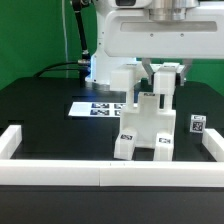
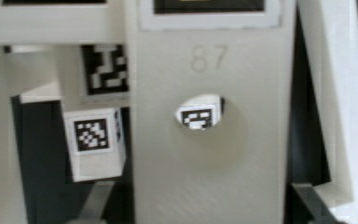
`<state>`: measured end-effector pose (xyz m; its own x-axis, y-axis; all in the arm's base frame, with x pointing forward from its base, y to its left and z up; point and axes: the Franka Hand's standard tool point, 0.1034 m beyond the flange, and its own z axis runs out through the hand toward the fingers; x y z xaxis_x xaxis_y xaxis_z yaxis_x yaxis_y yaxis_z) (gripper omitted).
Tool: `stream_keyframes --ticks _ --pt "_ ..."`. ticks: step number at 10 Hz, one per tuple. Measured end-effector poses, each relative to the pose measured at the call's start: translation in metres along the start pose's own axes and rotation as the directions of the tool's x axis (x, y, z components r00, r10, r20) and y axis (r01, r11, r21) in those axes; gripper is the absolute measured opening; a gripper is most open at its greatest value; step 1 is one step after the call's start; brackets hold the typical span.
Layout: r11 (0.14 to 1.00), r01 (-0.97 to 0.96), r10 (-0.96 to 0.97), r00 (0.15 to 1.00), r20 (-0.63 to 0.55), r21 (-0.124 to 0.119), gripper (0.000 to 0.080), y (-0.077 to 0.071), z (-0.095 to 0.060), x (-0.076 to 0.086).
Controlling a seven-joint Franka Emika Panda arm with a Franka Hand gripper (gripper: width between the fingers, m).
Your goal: Assemble chair
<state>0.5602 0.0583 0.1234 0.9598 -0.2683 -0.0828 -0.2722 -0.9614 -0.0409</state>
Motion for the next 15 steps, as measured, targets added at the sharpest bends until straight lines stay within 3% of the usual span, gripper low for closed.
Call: stream_keyframes --ticks 15 --pt "1.0 0.014 -0.014 1.0 -0.006 0.0 0.0288 -0.0009 0.003 -0.0048"
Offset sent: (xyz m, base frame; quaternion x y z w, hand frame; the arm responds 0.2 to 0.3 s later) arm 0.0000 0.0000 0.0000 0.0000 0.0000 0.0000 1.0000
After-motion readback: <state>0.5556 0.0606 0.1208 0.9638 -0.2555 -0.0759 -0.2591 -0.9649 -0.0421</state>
